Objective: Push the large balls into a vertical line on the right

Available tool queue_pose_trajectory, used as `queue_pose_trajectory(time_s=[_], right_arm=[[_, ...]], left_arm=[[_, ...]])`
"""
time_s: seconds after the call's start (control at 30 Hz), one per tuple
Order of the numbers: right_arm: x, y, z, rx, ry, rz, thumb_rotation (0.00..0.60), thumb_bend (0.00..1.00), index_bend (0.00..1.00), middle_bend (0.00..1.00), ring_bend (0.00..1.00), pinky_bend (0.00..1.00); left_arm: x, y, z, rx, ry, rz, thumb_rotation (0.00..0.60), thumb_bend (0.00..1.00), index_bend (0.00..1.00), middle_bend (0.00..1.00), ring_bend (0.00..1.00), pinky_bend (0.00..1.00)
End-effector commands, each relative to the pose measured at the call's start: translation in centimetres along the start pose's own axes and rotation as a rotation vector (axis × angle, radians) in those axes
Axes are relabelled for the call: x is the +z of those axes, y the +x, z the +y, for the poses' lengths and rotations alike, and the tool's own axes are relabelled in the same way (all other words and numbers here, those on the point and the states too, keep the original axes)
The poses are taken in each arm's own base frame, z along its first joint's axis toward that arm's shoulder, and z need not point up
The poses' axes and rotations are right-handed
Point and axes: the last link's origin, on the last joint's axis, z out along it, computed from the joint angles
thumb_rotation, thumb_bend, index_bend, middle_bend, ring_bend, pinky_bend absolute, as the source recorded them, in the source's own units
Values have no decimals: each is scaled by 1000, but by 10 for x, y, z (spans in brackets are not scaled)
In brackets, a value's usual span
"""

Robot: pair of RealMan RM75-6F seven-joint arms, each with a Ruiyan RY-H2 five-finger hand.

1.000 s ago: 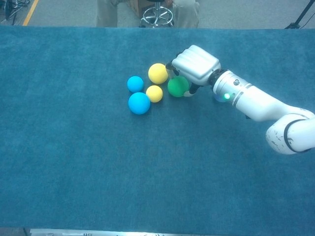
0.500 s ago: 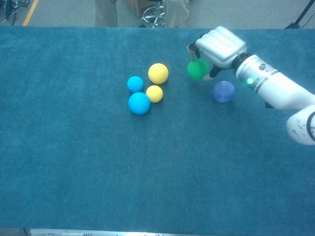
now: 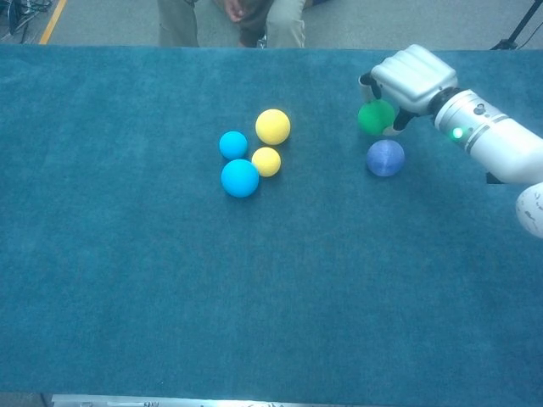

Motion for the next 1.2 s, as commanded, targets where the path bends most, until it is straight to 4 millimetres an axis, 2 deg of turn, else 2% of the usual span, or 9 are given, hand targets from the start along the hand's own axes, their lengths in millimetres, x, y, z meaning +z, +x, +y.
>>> queue_pose_trajectory(time_s=[0.03, 0.33, 0.6, 0.9, 1.2], right_arm=[[0, -2, 1, -5, -4, -11, 600, 97, 554, 545, 361, 361], [-2, -6, 4, -15, -7, -45, 600, 103, 531, 536, 356, 360], [-4, -8, 7, -27, -2, -74, 600, 113, 404, 481, 311, 360], [-5, -6, 9, -29, -3, -86, 600, 120, 337, 450, 292, 367], [-8, -7, 13, -38, -3, -106, 600, 123, 325, 443, 286, 368]], left_arm=[[1, -1, 1, -1, -3, -2, 600, 400, 316, 168, 236, 305], [0, 0, 2, 0, 3, -3, 600, 400, 316, 167, 236, 305], [-1, -1, 3, -3, 3, -8, 600, 400, 316, 167, 236, 304], [-2, -1, 3, -3, 5, -7, 600, 399, 316, 167, 236, 287], [-1, -2, 4, -3, 2, -10, 600, 400, 316, 167, 236, 287]])
